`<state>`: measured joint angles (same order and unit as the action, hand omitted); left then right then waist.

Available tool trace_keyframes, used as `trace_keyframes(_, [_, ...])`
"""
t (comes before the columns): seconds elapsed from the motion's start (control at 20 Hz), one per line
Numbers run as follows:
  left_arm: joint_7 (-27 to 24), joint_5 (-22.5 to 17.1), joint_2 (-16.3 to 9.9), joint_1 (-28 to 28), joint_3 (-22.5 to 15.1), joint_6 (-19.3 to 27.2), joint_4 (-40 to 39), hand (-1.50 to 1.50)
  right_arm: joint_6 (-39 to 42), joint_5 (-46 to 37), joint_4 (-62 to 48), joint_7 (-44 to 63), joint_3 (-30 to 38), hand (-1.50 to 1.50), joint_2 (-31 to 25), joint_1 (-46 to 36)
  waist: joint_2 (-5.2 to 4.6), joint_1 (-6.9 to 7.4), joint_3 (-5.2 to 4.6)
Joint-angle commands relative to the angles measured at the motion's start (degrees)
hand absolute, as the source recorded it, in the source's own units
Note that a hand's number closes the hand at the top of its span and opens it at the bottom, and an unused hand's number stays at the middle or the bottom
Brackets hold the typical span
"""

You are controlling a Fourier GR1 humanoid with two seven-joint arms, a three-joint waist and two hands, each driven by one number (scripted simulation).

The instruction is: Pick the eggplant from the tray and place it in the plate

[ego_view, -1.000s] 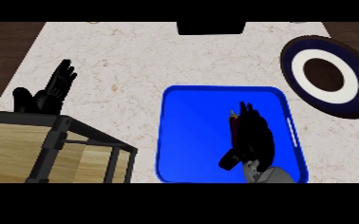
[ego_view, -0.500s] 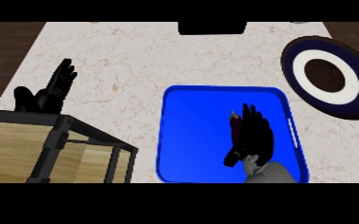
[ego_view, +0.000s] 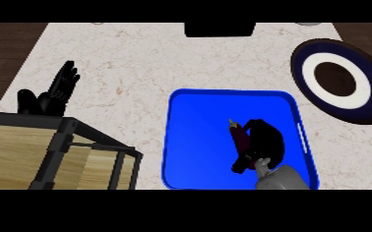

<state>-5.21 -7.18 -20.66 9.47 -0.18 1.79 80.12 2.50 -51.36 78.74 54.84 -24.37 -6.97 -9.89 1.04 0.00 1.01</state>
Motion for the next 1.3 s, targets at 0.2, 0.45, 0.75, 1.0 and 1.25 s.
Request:
trace_keyframes(0.2, [-2.3,-0.1,1.9,-6.4,0.2,-1.4,-3.5,0.00,-3.8,3.4,-0.3,-13.6,4.1,1.50,-7.7,4.5,-1.08,-0.29,-1.00])
trace_keyframes(0.45, [1.7,-1.1,0.8,-5.8,2.5,0.1,-1.2,0.00,-7.2,14.7,1.6,-29.1,19.4,1.50,-20.9,9.2,-0.90,-5.79,-0.17])
trace_keyframes(0.75, [2.0,-1.6,1.6,-8.7,2.8,0.0,1.8,0.00,-11.1,23.2,-4.1,-48.7,33.2,1.50,-31.3,12.2,-0.66,-4.97,-0.19])
trace_keyframes(1.0, [1.7,-1.5,1.8,-8.2,2.9,-0.5,0.8,0.00,-10.9,32.2,-11.0,-68.0,42.3,1.50,-34.9,15.4,-1.00,-4.58,-0.29])
trace_keyframes(1.25, [0.6,-0.5,3.2,-8.3,1.6,-1.0,-0.4,0.00,-7.2,39.8,-19.3,-84.2,52.2,1.50,-40.5,17.0,-1.02,-3.46,-0.59])
